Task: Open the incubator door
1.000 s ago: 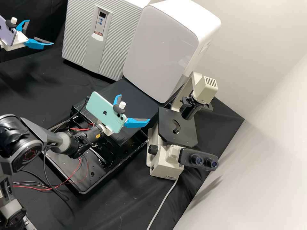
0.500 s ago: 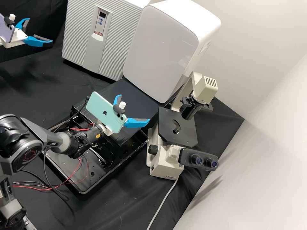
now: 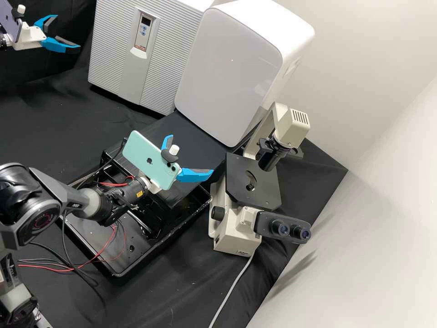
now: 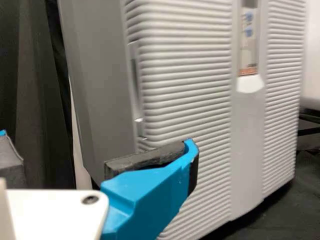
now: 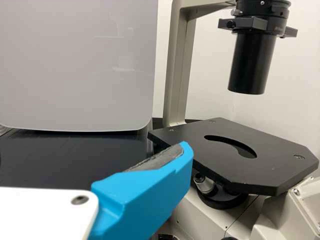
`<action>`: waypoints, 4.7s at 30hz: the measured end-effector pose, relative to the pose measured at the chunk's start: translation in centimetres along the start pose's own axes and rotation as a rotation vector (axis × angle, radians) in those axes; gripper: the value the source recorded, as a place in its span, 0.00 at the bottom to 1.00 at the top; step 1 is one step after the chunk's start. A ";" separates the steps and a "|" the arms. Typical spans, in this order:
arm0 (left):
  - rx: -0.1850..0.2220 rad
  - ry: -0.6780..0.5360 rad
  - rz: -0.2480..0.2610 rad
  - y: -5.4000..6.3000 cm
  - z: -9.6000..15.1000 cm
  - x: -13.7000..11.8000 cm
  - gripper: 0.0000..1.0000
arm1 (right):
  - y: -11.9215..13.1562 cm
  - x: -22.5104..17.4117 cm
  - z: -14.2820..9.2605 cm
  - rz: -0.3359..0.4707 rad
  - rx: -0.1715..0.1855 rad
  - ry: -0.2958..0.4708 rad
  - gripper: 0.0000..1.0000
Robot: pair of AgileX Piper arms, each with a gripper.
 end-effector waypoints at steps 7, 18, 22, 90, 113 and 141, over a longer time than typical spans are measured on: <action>0.039 -0.093 0.013 0.3 -2.1 2.1 1.00 | 0.0 0.0 0.0 0.000 0.000 0.000 1.00; 0.091 -0.253 0.073 2.9 -2.0 4.8 1.00 | 0.0 0.0 0.0 0.000 0.000 0.000 1.00; 0.105 -0.303 0.100 3.7 -1.1 6.0 1.00 | 0.0 0.0 0.0 0.000 0.000 0.000 1.00; -0.115 -0.352 0.064 1.0 4.9 7.6 1.00 | 0.0 0.0 0.0 0.000 0.000 0.000 1.00; -0.151 -0.313 0.059 0.5 6.0 6.7 0.00 | 0.0 0.0 0.0 0.000 0.000 0.000 1.00; -0.181 -0.283 0.070 0.5 5.9 6.4 0.00 | 0.0 0.0 0.0 0.000 0.000 0.000 1.00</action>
